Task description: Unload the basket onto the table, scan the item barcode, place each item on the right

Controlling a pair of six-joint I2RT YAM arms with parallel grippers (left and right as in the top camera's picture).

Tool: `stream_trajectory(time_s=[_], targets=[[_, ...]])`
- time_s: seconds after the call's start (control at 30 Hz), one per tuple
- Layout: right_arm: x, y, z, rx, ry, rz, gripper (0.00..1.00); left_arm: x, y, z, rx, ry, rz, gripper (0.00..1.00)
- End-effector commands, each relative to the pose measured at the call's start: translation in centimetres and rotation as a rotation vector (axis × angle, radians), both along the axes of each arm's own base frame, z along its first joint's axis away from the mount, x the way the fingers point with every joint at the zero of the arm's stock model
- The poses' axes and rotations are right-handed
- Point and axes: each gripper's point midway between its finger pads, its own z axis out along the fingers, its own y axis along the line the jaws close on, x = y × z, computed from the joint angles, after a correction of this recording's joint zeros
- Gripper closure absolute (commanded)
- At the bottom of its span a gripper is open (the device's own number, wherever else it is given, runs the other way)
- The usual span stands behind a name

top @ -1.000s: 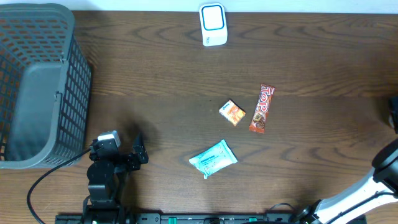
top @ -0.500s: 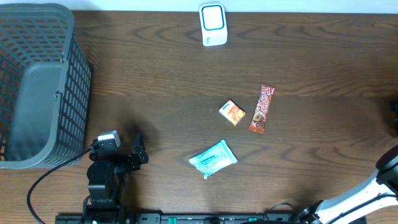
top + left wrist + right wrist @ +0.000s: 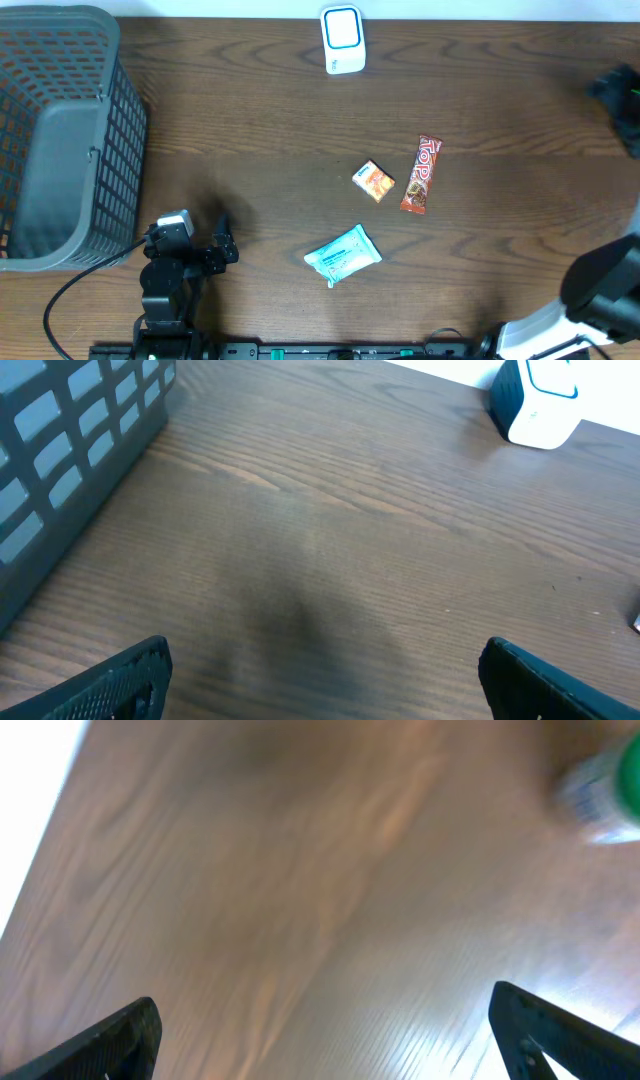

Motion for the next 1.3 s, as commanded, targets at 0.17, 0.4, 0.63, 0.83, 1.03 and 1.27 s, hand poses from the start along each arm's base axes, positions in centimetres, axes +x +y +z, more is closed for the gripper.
stream_trajectory(time_s=[0.17, 0.4, 0.63, 0.83, 1.03, 1.27], targets=[[-0.1, 20.8, -1.8, 0.21, 0.154, 0.221, 0.01, -0.3, 0.3, -1.4, -0.002, 0.033, 0.019, 0.02], [-1.0, 30.4, -4.0, 0.205, 0.215, 0.317, 0.01, -0.3, 0.3, -1.4, -0.002, 0.033, 0.019, 0.02], [-3.7, 36.6, -10.2, 0.261, 0.419, 0.24, 0.01, -0.3, 0.3, -1.4, -0.002, 0.033, 0.019, 0.02], [-4.3, 37.5, -14.8, 0.21, 0.52, 0.255, 0.01, -0.3, 0.3, -1.4, -0.003, 0.033, 0.02, 0.02], [-4.7, 36.8, -17.7, 0.173, 0.597, 0.287, 0.01, -0.3, 0.3, -1.4, -0.003, 0.033, 0.02, 0.02], [-5.8, 36.7, -19.9, 0.129, 0.671, 0.307, 0.01, -0.3, 0.3, -1.4, -0.002, 0.033, 0.019, 0.02]])
